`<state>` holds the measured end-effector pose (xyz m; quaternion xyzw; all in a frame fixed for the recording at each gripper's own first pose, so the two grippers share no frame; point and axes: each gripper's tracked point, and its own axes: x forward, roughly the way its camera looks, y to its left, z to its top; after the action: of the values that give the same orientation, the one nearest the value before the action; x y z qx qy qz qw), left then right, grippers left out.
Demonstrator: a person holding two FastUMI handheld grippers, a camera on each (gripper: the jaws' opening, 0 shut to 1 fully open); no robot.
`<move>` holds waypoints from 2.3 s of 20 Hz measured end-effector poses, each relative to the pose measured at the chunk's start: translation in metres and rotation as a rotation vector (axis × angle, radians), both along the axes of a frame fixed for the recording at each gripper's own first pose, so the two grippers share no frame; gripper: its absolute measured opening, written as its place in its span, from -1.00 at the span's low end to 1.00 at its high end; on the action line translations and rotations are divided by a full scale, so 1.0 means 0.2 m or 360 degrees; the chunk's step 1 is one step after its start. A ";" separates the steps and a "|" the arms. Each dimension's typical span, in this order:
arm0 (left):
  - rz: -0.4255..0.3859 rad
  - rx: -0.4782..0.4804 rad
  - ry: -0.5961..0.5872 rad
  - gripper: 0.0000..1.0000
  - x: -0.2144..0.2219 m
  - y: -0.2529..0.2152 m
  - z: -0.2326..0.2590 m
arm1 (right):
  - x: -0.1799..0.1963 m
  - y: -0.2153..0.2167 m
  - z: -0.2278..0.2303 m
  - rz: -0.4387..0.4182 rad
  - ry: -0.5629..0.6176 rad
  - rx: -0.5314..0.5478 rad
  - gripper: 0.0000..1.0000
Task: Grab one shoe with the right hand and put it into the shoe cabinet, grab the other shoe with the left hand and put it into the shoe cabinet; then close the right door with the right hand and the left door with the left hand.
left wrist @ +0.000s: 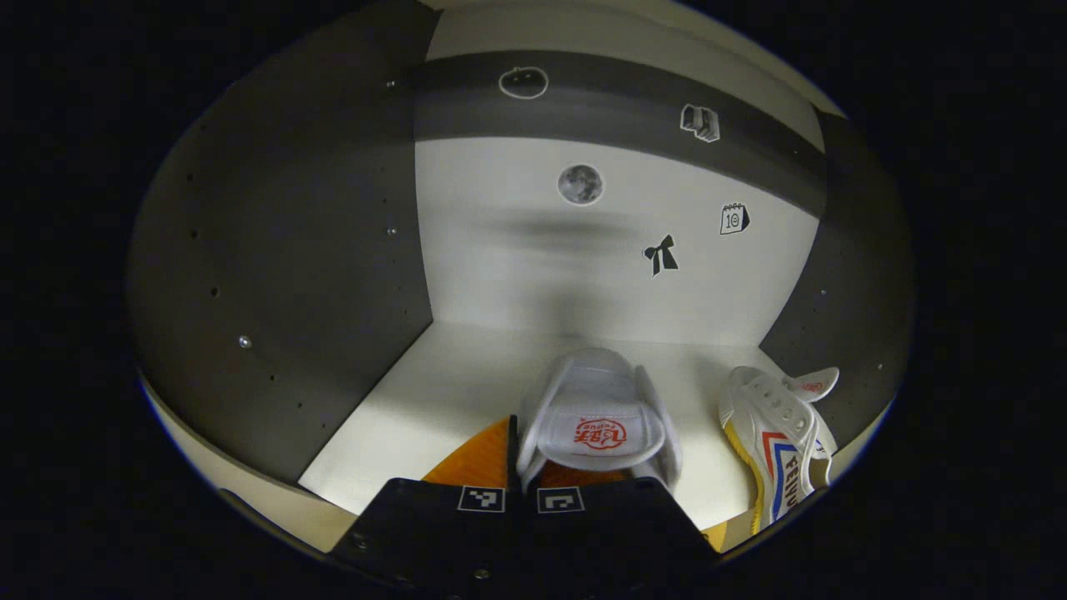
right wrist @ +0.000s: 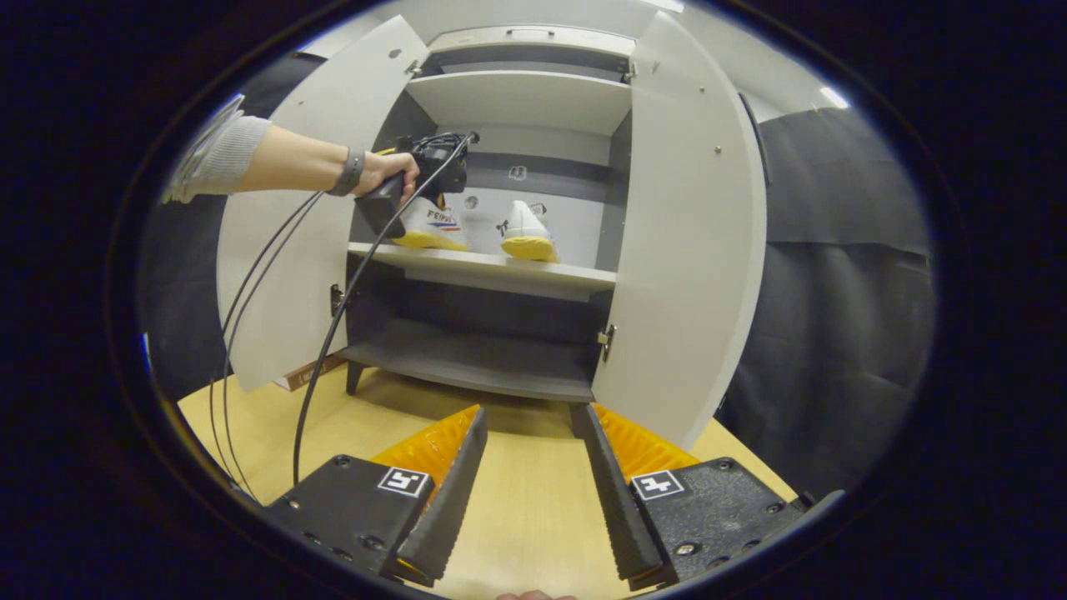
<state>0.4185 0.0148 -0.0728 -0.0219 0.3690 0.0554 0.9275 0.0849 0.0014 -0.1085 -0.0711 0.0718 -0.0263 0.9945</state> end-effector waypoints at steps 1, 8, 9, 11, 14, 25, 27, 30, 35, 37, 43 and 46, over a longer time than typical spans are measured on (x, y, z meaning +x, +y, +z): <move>-0.0008 0.0009 0.0026 -1.00 0.00 0.00 0.00 | 0.00 -0.01 -0.01 -0.0007 0.0002 -0.0001 0.49; -0.0123 -0.0013 0.0086 -0.75 -0.01 -0.06 0.01 | 0.02 0.01 -0.03 0.0018 0.0014 0.0005 0.49; -0.0115 -0.0037 0.0133 -0.40 -0.04 -0.06 0.01 | 0.02 0.02 -0.03 0.0025 0.0015 0.0006 0.49; -0.0089 -0.0070 0.0244 0.04 -0.11 -0.05 -0.02 | 0.02 0.03 -0.04 0.0036 0.0021 0.0011 0.49; -0.0061 -0.0108 0.0225 0.29 -0.13 -0.01 0.04 | 0.01 0.04 -0.03 0.0048 0.0012 0.0007 0.49; -0.0260 -0.0266 -0.0464 -0.03 -0.65 -0.10 0.80 | -0.07 0.10 0.00 0.0123 -0.0012 -0.0007 0.49; -0.0284 -0.0193 -0.0633 -0.03 -0.85 -0.09 0.86 | -0.09 0.11 0.00 0.0136 -0.0008 0.0003 0.49; -0.0238 -0.0108 -0.0860 -0.04 -1.14 -0.08 0.83 | -0.11 0.10 0.02 0.0145 -0.0020 -0.0001 0.49; -0.0149 0.0084 -0.1063 0.07 -1.64 -0.02 0.54 | -0.16 0.08 0.07 0.0144 -0.0052 0.0024 0.49; -0.0168 0.0214 -0.1068 0.07 -1.81 -0.05 0.37 | -0.18 0.07 0.07 0.0135 -0.0052 0.0026 0.49; -0.0161 0.0163 -0.1059 0.56 -2.17 -0.17 0.04 | -0.25 0.07 0.08 0.0144 -0.0049 0.0067 0.55; -0.0172 0.0119 -0.1052 0.61 -2.23 -0.21 0.01 | -0.29 0.06 0.12 0.0151 -0.0048 0.0090 0.75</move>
<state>-0.0271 -0.0271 -0.0700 0.0151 0.0466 0.0095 0.9988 0.0265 0.0133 -0.0836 -0.0457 0.0540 0.0217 0.9973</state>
